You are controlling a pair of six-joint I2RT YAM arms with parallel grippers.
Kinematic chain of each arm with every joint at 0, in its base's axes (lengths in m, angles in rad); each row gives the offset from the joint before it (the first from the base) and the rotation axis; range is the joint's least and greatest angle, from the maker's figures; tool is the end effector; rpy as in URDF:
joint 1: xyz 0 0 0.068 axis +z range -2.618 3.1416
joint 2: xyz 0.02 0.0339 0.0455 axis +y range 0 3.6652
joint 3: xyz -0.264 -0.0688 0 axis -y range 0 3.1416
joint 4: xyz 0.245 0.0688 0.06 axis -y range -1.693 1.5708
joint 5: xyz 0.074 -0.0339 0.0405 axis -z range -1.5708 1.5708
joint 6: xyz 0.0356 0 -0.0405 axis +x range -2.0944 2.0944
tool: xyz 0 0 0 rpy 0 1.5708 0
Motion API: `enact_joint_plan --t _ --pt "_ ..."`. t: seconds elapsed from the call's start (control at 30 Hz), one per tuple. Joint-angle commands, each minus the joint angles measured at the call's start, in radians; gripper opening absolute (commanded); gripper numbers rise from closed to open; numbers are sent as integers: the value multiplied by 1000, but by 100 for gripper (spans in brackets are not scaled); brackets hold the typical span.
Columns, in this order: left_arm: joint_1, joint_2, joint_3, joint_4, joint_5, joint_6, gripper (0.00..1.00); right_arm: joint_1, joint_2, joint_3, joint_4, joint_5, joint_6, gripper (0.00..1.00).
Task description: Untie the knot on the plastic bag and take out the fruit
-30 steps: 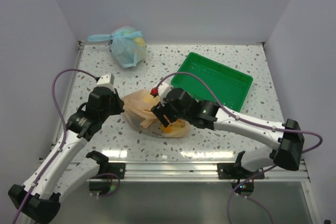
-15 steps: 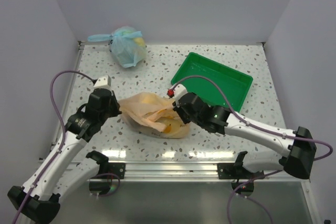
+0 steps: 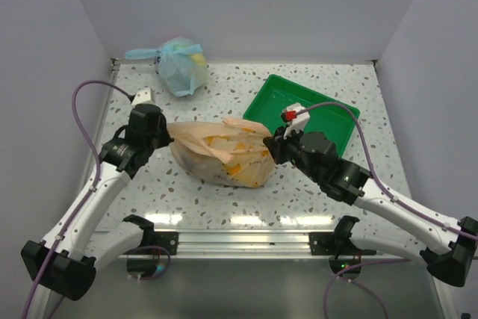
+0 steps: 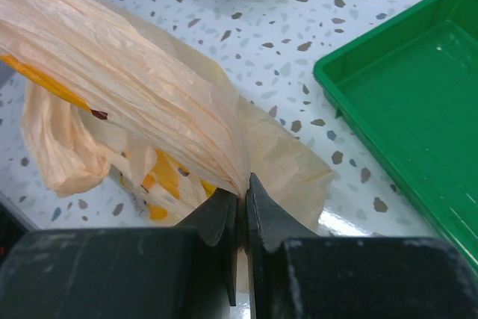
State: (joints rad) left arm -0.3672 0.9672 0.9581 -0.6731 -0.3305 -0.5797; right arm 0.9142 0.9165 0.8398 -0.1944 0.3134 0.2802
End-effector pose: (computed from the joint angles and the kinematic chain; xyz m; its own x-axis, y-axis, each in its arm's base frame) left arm 0.1901 -0.0608 0.3207 -0.5496 -0.3437 -0.7615 -0.2349 0.9382 -0.2540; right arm 0.1382 0.1613 0.3351 -0.3153 0.0218 -0.9487 -0.5047 0.8428 0.1871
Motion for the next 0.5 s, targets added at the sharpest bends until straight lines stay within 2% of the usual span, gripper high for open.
enact_joint_plan --t 0.0,0.07,0.1,0.2,0.3,0.4,0.47 --pt "68 15 88 26 -67 63 5 -20 5 8 161 -20 39 0" --pt "68 4 99 35 -10 87 25 -21 48 30 171 -69 24 0" --pt "67 -5 102 40 40 102 50 -20 64 33 173 -91 19 0" --pt "67 -59 105 15 103 109 83 -20 90 27 190 -128 16 0" --pt "65 -119 97 1 201 98 100 -20 111 27 190 -140 13 0" --pt "56 -148 76 6 325 57 100 -21 125 24 191 -158 14 0" --pt "12 -150 62 12 326 26 100 -18 133 22 191 -165 19 0"
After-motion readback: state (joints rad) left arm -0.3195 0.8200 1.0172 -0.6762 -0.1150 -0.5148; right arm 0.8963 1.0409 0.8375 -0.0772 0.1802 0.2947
